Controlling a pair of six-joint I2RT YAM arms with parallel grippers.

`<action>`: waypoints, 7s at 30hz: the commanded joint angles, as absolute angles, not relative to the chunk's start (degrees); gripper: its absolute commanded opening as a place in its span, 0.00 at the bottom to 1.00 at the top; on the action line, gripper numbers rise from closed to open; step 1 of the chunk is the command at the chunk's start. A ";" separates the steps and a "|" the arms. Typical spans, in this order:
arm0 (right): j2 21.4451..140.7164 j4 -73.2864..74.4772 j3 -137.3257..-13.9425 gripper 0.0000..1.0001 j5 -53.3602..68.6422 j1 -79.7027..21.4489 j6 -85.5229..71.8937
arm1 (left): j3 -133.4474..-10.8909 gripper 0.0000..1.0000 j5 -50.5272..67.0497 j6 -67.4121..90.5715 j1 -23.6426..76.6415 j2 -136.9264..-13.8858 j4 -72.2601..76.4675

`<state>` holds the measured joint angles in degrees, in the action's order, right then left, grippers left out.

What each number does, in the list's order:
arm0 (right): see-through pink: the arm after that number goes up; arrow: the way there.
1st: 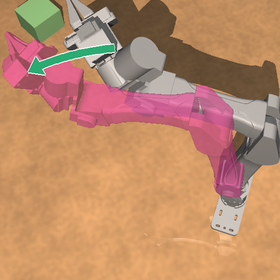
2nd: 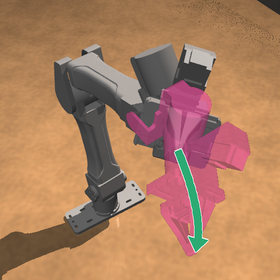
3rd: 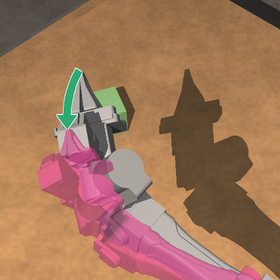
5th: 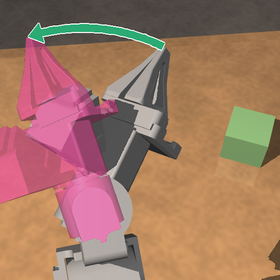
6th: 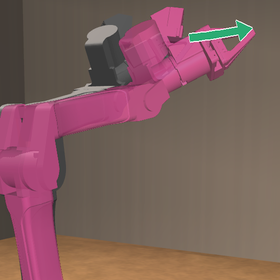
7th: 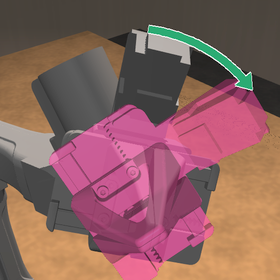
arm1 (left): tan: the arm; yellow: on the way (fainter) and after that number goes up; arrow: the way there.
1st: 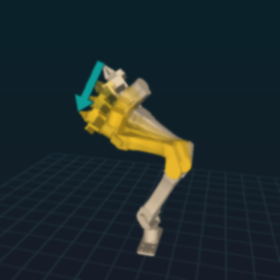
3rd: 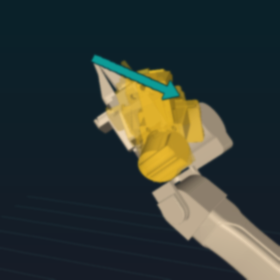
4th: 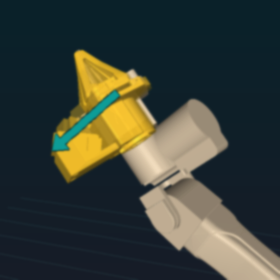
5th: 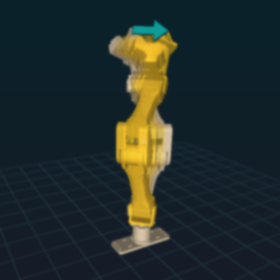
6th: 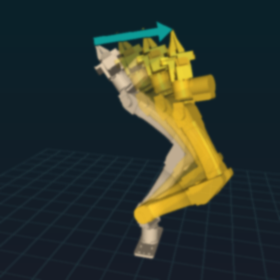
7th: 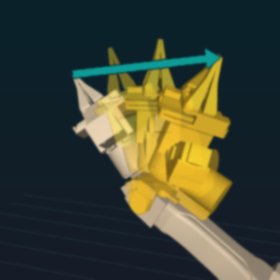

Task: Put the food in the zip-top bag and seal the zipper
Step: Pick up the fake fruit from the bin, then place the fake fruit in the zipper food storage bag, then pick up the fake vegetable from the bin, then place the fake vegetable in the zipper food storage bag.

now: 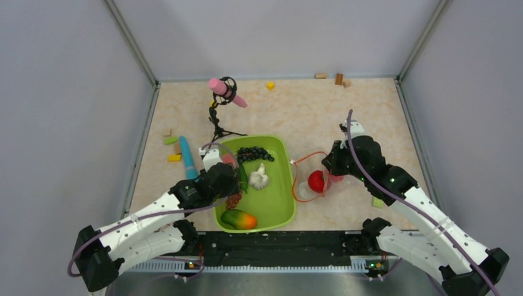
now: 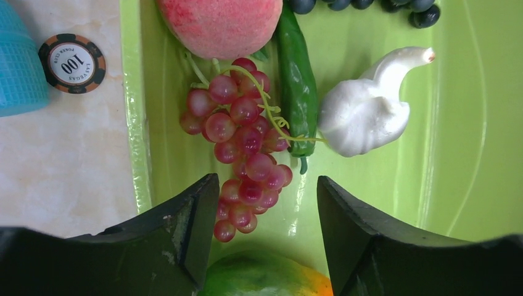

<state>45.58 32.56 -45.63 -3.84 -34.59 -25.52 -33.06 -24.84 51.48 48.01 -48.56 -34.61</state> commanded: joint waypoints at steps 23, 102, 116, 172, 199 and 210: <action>46.61 31.04 -45.62 0.00 -5.11 -34.28 -25.11 | -35.19 0.57 -21.47 45.51 46.75 -62.77 -29.11; 42.33 33.66 -54.27 0.00 3.46 -34.28 -48.79 | -49.83 0.82 17.75 28.09 55.11 -65.69 7.29; 42.83 33.71 -53.72 0.00 -7.83 -34.20 -41.02 | -39.37 0.96 -11.06 34.05 55.18 -48.15 -5.33; 44.48 30.82 -47.81 0.00 1.38 -34.19 -30.10 | -44.45 0.57 3.22 30.73 42.10 -84.91 -8.37; 41.66 29.74 -47.11 0.00 1.28 -34.19 -29.09 | -40.33 0.00 17.80 30.28 42.48 -59.69 0.08; 40.54 28.92 -47.38 0.00 2.79 -34.20 -30.06 | -51.34 0.00 17.89 20.65 53.97 -66.86 -1.89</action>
<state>41.63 32.38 -47.22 2.02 -34.59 -29.76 -45.58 20.27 26.68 49.58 -62.06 0.80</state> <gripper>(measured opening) 0.005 0.048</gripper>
